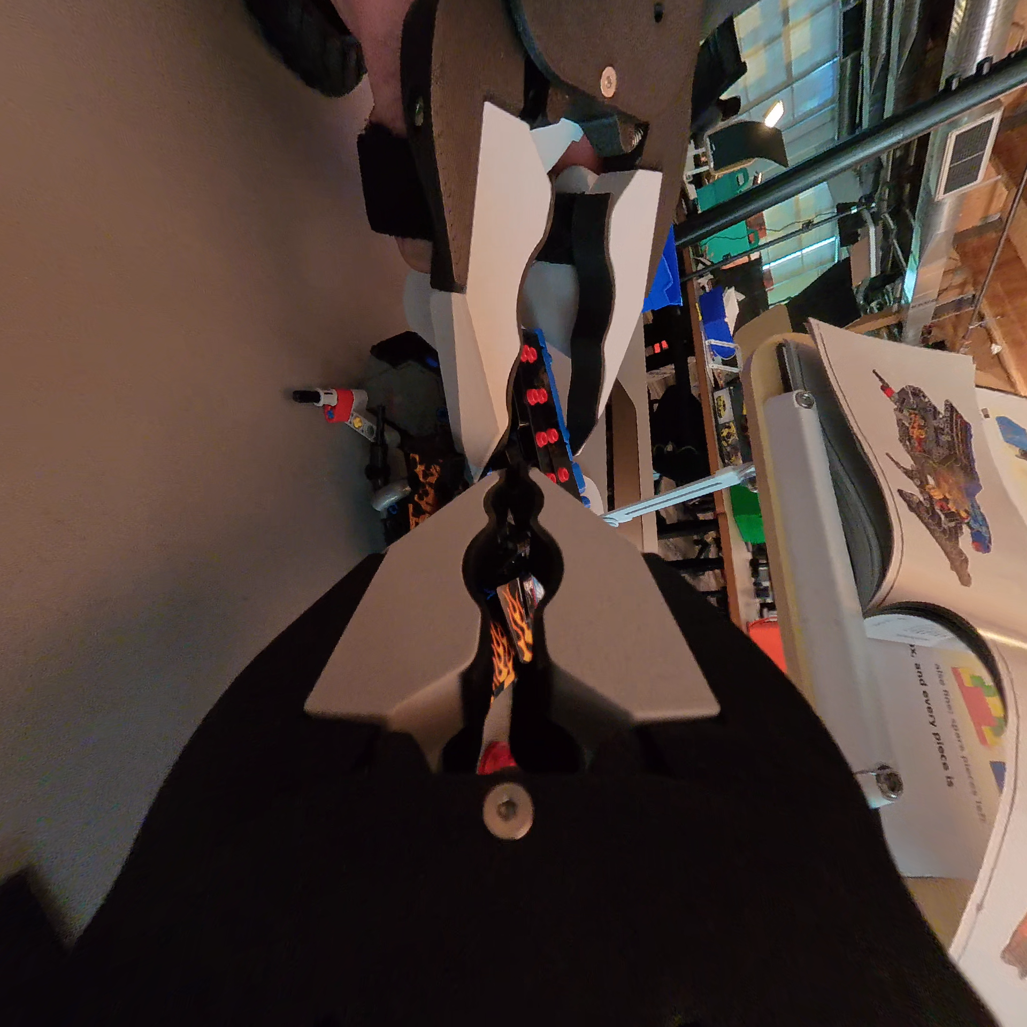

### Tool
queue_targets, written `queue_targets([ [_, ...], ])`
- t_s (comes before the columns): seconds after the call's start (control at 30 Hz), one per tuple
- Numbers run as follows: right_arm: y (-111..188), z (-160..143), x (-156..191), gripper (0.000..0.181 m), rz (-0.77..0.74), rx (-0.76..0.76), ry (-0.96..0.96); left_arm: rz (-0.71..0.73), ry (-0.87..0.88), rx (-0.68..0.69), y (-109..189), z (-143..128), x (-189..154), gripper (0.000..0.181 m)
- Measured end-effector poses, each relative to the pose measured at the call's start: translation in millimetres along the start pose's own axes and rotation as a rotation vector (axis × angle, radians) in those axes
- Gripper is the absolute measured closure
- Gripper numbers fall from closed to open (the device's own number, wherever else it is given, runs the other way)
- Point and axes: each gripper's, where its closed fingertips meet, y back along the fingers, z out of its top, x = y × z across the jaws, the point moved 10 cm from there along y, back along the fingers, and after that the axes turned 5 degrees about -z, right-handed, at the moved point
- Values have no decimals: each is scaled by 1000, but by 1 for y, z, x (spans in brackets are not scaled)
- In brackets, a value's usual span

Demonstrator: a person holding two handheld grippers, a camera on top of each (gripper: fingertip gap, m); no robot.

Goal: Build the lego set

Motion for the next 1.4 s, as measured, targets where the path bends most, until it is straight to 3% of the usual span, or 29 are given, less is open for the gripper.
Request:
queue_targets([
  [0.3, -2, 3, 5, 176, -52, 21, 103, -56, 108, -41, 0, -2, 6, 130],
  [0.57, -4, 2, 7, 172, -65, 23, 113, -143, 127, -36, 14, -6, 11, 109],
  [0.73, -8, 3, 8, 173, -84, 41, 120, -196, 143, 7, 25, -18, 15, 112],
  [1.0, -8, 4, 8, 175, -99, 61, 116, -121, 111, 19, 21, -20, 17, 130],
  [1.4, -7, 1, 6, 174, -73, 62, 109, -104, 57, 19, 14, -15, 11, 122],
])
